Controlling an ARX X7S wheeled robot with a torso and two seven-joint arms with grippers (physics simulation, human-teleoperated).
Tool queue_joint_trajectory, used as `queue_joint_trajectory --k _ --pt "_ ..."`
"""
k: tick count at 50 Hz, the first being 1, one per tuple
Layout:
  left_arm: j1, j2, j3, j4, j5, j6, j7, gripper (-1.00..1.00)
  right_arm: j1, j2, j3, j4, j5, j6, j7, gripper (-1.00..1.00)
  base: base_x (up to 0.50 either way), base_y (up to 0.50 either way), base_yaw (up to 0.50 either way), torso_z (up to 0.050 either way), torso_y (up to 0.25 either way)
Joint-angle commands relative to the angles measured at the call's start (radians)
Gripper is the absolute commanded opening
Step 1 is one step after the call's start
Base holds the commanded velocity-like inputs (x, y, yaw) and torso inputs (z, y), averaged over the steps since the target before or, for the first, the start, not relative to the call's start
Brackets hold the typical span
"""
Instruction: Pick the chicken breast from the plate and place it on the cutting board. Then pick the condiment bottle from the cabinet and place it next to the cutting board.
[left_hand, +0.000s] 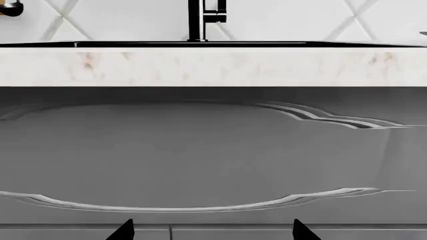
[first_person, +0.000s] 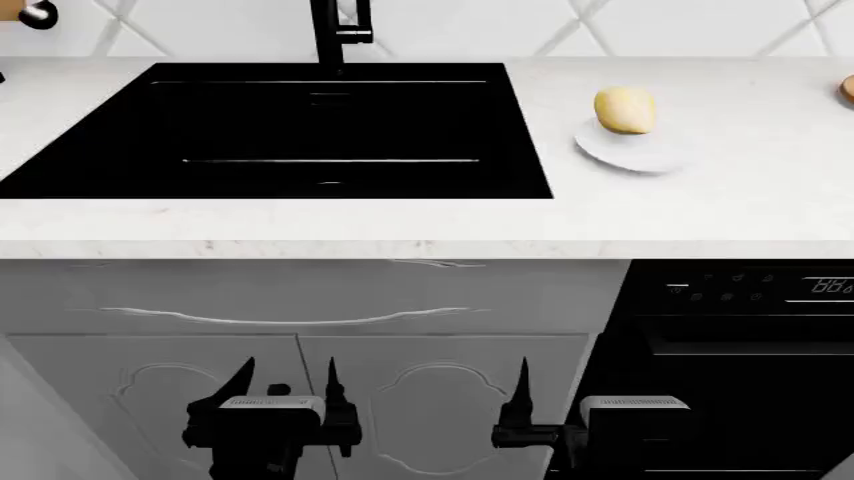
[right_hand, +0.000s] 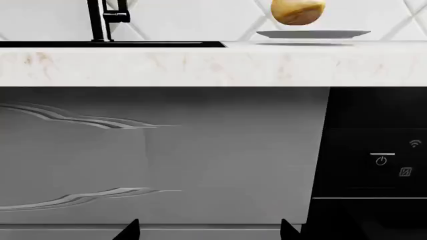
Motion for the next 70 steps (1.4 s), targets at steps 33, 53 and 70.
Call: queue_joint_trajectory --k 33,53,70 --pt "-0.265 -0.193 0.027 0.902 -0.128 -0.567 -0.066 1.0 0.291 0.144 0.096 -1.042 0.305 0.859 0.095 1.0 -0.01 -0.13 0.0 0.033 0.003" --pt "-0.288 -0.204 0.007 0.919 -0.141 -0.553 -0.091 1.0 0.28 0.213 0.073 -1.038 0.387 0.813 0.184 1.0 0.28 -0.49 0.0 0.0 0.0" --pt "-0.286 -0.222 0.02 0.925 -0.141 -0.551 -0.101 1.0 0.278 0.265 0.026 -1.032 0.401 0.79 0.242 1.0 0.41 -0.39 0.0 0.0 0.0"
